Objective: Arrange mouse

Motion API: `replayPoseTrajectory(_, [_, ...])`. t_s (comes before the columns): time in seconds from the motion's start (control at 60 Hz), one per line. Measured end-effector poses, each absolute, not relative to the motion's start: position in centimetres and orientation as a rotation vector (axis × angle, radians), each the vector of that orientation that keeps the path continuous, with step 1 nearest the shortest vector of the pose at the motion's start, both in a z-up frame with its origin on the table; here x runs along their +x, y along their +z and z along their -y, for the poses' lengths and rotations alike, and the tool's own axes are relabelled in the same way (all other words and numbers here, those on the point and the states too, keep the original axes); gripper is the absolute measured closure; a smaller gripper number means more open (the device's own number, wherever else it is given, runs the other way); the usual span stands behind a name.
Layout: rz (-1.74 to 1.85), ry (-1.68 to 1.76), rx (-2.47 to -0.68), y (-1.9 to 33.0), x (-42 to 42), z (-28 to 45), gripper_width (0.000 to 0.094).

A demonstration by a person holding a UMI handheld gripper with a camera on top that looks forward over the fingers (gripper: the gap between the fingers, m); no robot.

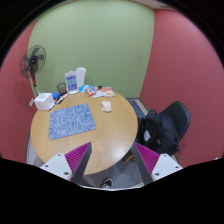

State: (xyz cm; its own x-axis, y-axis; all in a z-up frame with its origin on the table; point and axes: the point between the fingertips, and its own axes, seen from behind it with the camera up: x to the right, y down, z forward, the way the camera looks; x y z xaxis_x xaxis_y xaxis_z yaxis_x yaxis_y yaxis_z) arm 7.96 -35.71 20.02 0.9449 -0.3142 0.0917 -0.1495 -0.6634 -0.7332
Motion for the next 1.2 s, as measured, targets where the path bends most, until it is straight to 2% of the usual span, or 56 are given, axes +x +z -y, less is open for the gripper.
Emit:
replayPoseTrajectory(0.25, [-0.224,-0.197,-2.196,11.2,12.9,20.2,0.0096])
replayPoseTrajectory(0.4, [-0.17,-0.137,-2.207,6.7,14.8,11.0,0.0102])
replayPoseTrajectory(0.583, [-0.111,-0.098,-2.188,3.9,16.4,1.6,0.0113])
replayPoseTrajectory(0.8, [-0.086,-0.092,-2.214,0.5,18.0,-4.3,0.0151])
replayPoseTrajectory(0.85, [-0.075,-0.087,-2.224,-0.3,18.1,-4.9,0.019])
replayPoseTrajectory(0.883, [-0.069,-0.083,-2.232,-0.7,18.1,-5.1,0.0267])
replayPoseTrajectory(0.9, [-0.063,-0.075,-2.234,-0.9,18.0,-5.2,0.0262])
replayPoseTrajectory(0.917, [-0.062,-0.061,-2.221,-0.8,17.7,-5.5,0.0339])
replayPoseTrajectory(0.95, [-0.061,-0.06,-2.217,-0.8,17.8,-5.7,0.0386])
replayPoseTrajectory(1.117, [-0.05,-0.061,-2.224,-0.7,17.7,-5.7,0.0487])
replayPoseTrajectory(1.2, [-0.067,-0.08,-2.248,-0.4,18.0,-5.4,0.0507])
